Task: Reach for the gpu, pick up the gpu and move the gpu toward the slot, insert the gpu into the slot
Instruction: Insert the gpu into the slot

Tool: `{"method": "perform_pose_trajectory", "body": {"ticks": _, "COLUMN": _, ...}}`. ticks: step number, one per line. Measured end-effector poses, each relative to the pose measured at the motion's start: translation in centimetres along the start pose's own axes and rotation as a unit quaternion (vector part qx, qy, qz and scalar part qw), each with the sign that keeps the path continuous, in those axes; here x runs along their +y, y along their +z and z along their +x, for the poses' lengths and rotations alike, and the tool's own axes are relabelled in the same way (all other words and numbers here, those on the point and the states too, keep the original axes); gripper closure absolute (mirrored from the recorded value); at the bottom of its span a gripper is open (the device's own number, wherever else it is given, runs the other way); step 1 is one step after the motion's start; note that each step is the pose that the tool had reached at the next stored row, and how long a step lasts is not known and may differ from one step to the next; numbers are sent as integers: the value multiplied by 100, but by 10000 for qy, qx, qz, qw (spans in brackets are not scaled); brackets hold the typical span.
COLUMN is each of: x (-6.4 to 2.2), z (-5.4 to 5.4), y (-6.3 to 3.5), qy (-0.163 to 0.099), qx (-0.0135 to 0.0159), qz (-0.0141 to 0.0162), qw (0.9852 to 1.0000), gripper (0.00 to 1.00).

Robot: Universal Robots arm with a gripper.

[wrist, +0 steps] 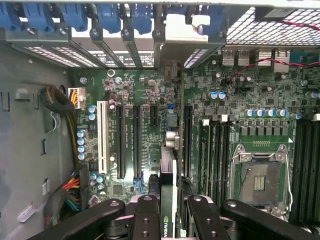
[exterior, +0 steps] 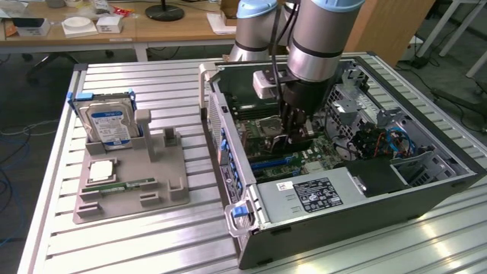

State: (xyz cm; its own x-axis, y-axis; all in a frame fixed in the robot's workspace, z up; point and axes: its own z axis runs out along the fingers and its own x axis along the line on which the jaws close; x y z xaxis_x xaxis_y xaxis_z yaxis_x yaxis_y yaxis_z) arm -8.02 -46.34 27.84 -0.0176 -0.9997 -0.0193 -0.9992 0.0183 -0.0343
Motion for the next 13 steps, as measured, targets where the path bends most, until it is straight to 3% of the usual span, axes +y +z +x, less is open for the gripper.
{"method": "perform_pose_trajectory", "body": {"ticks": 13, "x": 44, "z": 0, "y": 69, "qy": -5, "qx": -6, "qz": 0, "qw": 10000, "gripper": 74}}
